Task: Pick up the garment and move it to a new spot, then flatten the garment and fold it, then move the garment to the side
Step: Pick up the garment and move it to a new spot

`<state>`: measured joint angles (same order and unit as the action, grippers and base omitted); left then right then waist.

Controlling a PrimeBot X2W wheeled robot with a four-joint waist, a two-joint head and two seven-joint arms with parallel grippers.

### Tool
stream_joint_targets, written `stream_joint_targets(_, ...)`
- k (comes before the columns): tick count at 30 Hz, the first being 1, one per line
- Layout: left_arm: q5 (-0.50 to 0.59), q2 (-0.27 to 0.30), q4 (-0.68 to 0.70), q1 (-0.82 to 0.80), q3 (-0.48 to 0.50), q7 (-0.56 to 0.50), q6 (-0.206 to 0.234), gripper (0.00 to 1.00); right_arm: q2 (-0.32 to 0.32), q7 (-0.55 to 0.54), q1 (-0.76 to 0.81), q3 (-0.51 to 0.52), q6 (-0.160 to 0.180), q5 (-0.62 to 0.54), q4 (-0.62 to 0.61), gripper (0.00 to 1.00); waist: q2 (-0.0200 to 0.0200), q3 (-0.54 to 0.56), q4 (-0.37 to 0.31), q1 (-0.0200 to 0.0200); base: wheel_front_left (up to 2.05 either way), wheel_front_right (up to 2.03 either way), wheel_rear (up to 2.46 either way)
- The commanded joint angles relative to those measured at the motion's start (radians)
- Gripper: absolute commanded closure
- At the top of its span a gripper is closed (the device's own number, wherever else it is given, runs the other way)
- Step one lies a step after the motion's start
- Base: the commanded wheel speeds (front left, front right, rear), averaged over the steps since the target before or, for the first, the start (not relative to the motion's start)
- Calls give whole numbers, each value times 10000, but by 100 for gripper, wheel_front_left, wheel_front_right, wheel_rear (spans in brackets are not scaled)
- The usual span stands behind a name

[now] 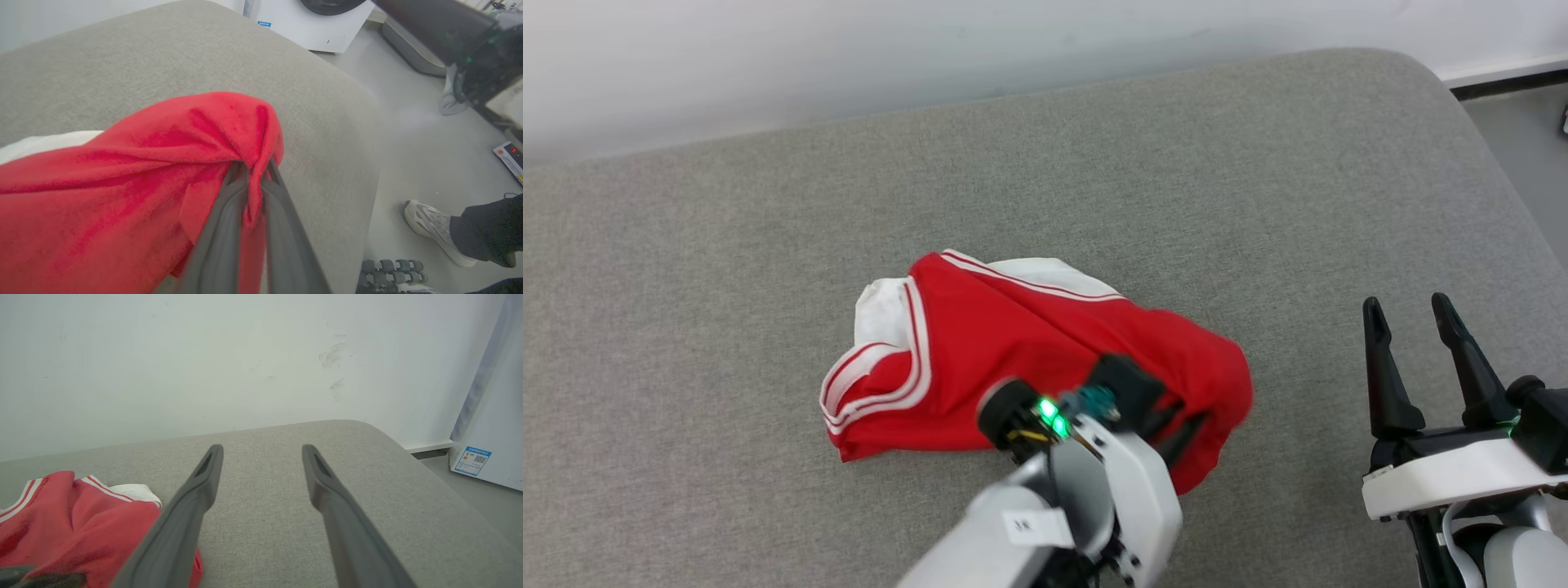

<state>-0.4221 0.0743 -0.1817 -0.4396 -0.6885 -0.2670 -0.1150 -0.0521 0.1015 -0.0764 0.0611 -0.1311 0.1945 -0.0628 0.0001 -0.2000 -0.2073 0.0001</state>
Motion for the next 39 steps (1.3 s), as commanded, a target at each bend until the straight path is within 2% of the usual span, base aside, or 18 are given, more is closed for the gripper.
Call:
stream_joint_targets(1,-110,-55,-79,178,-281,47,-51,100,24,63,-82,20,7,11,15,0,-1,-137,-11,-1,0,0,0)
stream_joint_targets(6,-366,-153,-500,517,-1451,156,-134,100,23,110,-206,29,7,-14,112,0,-1,-231,168,-1,0,0,0)
stream_joint_targets(10,-518,-176,-712,650,-1937,463,-139,100,23,84,-221,26,7,-112,154,0,-1,-91,426,-1,0,0,0)
stream_joint_targets(11,-559,-181,-725,673,-1968,597,-143,74,23,59,-198,41,7,-136,159,0,-1,-23,497,-1,0,0,0)
stream_joint_targets(12,-556,-174,-746,668,-2015,712,-145,20,23,34,-169,47,7,-163,168,0,-1,63,571,-1,0,0,0)
stream_joint_targets(13,-525,-161,-730,656,-2032,887,-148,0,24,1,-118,57,7,-203,171,0,-1,161,645,-1,0,0,0)
stream_joint_targets(20,-277,-65,-430,771,-1711,2548,35,0,22,-291,260,65,7,-354,104,0,-1,822,1120,-1,0,0,0)
stream_joint_targets(28,-292,166,-270,1155,-336,4541,1203,0,23,-581,659,-30,7,-495,-77,0,-1,1486,1596,-1,0,0,0)
stream_joint_targets(39,-626,1089,-346,1893,1646,5226,2498,0,23,-846,1242,52,7,-337,-175,0,-1,2071,2134,-1,0,0,0)
